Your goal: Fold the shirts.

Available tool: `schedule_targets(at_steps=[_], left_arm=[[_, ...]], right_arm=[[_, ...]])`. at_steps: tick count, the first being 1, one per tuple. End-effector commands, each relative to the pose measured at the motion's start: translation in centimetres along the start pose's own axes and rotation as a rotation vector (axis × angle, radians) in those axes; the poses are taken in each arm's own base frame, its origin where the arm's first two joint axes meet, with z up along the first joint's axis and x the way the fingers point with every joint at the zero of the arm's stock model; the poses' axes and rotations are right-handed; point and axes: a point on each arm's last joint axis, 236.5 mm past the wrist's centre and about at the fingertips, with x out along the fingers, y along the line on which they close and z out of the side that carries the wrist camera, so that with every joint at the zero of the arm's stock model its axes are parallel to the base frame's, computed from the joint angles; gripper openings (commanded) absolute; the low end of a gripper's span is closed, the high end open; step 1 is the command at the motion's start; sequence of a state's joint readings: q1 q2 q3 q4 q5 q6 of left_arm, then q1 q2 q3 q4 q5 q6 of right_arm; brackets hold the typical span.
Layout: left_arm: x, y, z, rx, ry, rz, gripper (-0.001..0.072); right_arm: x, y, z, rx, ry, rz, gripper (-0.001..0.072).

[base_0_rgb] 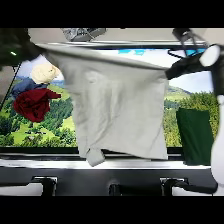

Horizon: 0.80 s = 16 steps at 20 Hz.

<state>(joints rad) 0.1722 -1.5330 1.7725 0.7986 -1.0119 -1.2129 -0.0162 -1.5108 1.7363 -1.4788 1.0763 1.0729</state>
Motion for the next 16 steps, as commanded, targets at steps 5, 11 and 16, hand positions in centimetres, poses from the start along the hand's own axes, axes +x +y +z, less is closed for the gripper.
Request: schedule_targets(at_steps=[5,11,16], left_arm=[[10.8,3.3,-16.9,-0.255,0.511,-0.093,0.0027],[5.8,4.8,-19.1,-0.298,0.717,-0.002,0.0428],[0.1,5.4,-28.8,-0.366,1.015,0.121,0.0429]], right_arm=[[12.3,9.4,-2.8,0.349,0.097,0.376,0.0047],[4.8,4.0,-5.3,0.162,0.172,0.346,0.0546],[-3.5,0.4,-17.9,0.263,0.561,0.403,0.0535]])
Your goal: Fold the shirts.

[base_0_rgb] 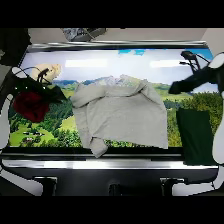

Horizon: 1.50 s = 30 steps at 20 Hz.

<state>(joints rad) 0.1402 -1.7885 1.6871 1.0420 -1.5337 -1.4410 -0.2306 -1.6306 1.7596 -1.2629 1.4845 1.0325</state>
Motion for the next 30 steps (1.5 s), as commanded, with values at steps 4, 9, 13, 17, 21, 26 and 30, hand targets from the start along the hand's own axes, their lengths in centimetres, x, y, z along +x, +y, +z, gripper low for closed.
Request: schedule_targets(at_steps=[4,9,13,17,21,26,30], left_arm=[[9.2,-0.6,-12.4,-0.038,0.225,-0.028,0.0429],[13.0,-1.8,-13.0,-0.02,0.192,-0.023,0.0426],[13.6,-1.9,-12.1,-0.018,0.15,-0.009,0.0039],[13.0,-2.0,-11.8,-0.006,0.132,-0.01,0.0029],[12.0,-2.6,-11.3,0.036,0.098,-0.013,0.0029],[11.8,-2.8,-11.3,0.082,0.095,-0.017,0.0029],[11.4,-2.1,-10.9,0.074,0.083,-0.018,0.0029]], right_arm=[[0.1,1.4,-12.6,0.116,0.302,0.129,0.0537],[2.5,3.2,-16.5,0.131,0.373,0.188,0.0542],[4.9,4.5,-20.7,0.164,0.465,0.22,0.0575],[7.8,6.4,-24.9,0.191,0.532,0.27,0.0647],[9.7,7.9,-26.7,0.23,0.534,0.305,0.0645],[12.3,7.8,-23.2,0.368,0.354,0.281,0.0419],[11.8,9.0,-23.1,0.383,0.365,0.333,0.0047]])
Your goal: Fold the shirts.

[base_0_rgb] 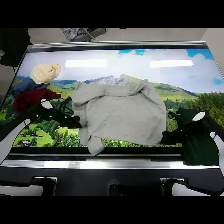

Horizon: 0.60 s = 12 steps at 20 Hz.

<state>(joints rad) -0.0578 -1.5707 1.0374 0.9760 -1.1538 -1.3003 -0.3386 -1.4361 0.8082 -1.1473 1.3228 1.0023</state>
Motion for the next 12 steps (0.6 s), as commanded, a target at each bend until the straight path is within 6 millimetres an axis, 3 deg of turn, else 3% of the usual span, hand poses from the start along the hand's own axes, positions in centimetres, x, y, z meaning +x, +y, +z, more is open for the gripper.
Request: schedule_targets(at_steps=[1,3,4,5,6,7,8,9,10,11,12], left_arm=[[-0.6,0.2,0.1,-0.006,-0.001,-0.016,0.0028],[-2.5,0.2,0.6,0.002,-0.006,-0.028,0.0025],[-4.6,-0.2,1.8,0.027,-0.056,-0.028,0.0025],[-7.6,-1.1,3.5,0.067,-0.144,-0.017,0.0024],[-12.1,-2.9,5.4,0.117,-0.27,-0.002,0.0024],[-17.3,-5.2,7.2,0.167,-0.42,0.012,0.0024],[-24.2,-8.4,8.2,0.252,-0.601,0.033,0.0025],[-31.1,-11.6,8.0,0.333,-0.778,0.061,0.0025],[-38.9,-14.9,6.5,0.416,-0.978,0.11,0.0026],[-46.3,-17.7,3.6,0.48,-1.176,0.173,0.0026],[-52.4,-19.8,0.1,0.504,-1.348,0.236,0.0026]], right_arm=[[0.1,0.7,0.3,-0.016,-0.017,0.031,0.0047],[-1.1,1.4,0.3,-0.102,-0.012,0.037,0.0045],[-2.8,1.7,1.2,-0.153,-0.049,0.015,0.0043],[-5.6,2.1,2.8,-0.205,-0.118,-0.032,0.0043],[-9.2,2.7,4.7,-0.257,-0.209,-0.098,0.0044],[-14.4,4.0,6.8,-0.324,-0.338,-0.184,0.0044],[-20.4,5.8,8.4,-0.394,-0.486,-0.285,0.0045],[-28.1,8.3,9.1,-0.469,-0.67,-0.429,0.0045],[-35.8,11.1,8.3,-0.527,-0.856,-0.584,0.0045],[-44.1,14.4,5.6,-0.574,-1.06,-0.776,0.0045],[-50.8,17.3,1.4,-0.591,-1.229,-0.959,0.0045]])
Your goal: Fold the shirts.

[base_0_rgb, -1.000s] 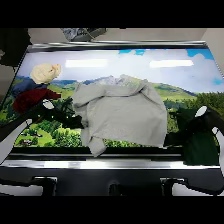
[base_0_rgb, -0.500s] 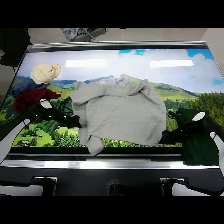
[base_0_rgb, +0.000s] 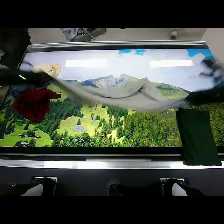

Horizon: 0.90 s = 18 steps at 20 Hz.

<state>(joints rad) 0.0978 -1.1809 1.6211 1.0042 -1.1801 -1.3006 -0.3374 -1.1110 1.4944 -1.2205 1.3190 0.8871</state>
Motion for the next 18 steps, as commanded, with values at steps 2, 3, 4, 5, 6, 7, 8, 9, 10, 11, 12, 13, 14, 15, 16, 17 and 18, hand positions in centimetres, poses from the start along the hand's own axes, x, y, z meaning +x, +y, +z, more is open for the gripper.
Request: schedule_targets(at_steps=[2,3,4,5,6,7,8,9,10,11,12,13,14,15,16,17,18], left_arm=[[-27.8,-7.6,13.1,0.223,-0.712,0.273,0.0026],[-31.4,-9.4,12.9,0.244,-0.79,0.291,0.0026],[-33.2,-10.7,12.2,0.251,-0.826,0.287,0.0026],[-34.1,-11.5,11.4,0.231,-0.836,0.273,0.0026],[-34.6,-12.1,10.7,0.229,-0.833,0.268,0.0026],[-35.2,-12.6,10.1,0.236,-0.834,0.268,0.0026],[-35.8,-13.1,9.8,0.236,-0.847,0.264,0.0026],[-36.2,-13.4,9.6,0.233,-0.856,0.261,0.0026],[-36.5,-13.6,9.5,0.237,-0.861,0.26,0.0026],[-36.5,-13.6,9.3,0.237,-0.856,0.262,0.0026],[-36.3,-13.4,9.2,0.235,-0.843,0.27,0.0026],[-36.0,-13.2,9.0,0.232,-0.829,0.273,0.0026],[-35.7,-13.0,9.0,0.23,-0.82,0.273,0.0026],[-35.3,-12.7,9.2,0.226,-0.811,0.274,0.0026],[-34.7,-12.2,9.5,0.219,-0.798,0.277,0.0026],[-33.6,-11.0,9.7,0.208,-0.766,0.295,0.0025],[-31.7,-9.2,9.7,0.188,-0.7,0.322,0.0025]], right_arm=[[-32.7,-2.7,10.5,-0.193,-0.581,-0.767,0.0045],[-35.9,-1.4,9.8,-0.163,-0.636,-0.8,0.0045],[-37.4,0.1,9.0,-0.156,-0.661,-0.797,0.0045],[-38.0,1.0,8.2,-0.155,-0.658,-0.79,0.0045],[-38.4,1.5,7.5,-0.156,-0.651,-0.79,0.0045],[-38.8,1.8,7.1,-0.158,-0.651,-0.797,0.0045],[-38.9,2.0,7.0,-0.157,-0.651,-0.797,0.0045],[-38.8,2.0,6.8,-0.155,-0.644,-0.792,0.0045],[-38.5,2.1,6.6,-0.153,-0.632,-0.782,0.0045],[-38.2,2.2,6.5,-0.151,-0.623,-0.772,0.0045],[-37.9,2.2,6.3,-0.149,-0.611,-0.765,0.0045],[-37.6,2.3,6.0,-0.146,-0.595,-0.756,0.0045],[-37.2,2.3,5.7,-0.143,-0.576,-0.745,0.0045],[-36.5,2.2,5.5,-0.139,-0.553,-0.732,0.0045],[-35.4,1.8,5.3,-0.143,-0.511,-0.713,0.0045],[-33.7,1.3,5.2,-0.14,-0.463,-0.681,0.0045],[-30.9,0.8,5.2,-0.129,-0.401,-0.615,0.0044]])
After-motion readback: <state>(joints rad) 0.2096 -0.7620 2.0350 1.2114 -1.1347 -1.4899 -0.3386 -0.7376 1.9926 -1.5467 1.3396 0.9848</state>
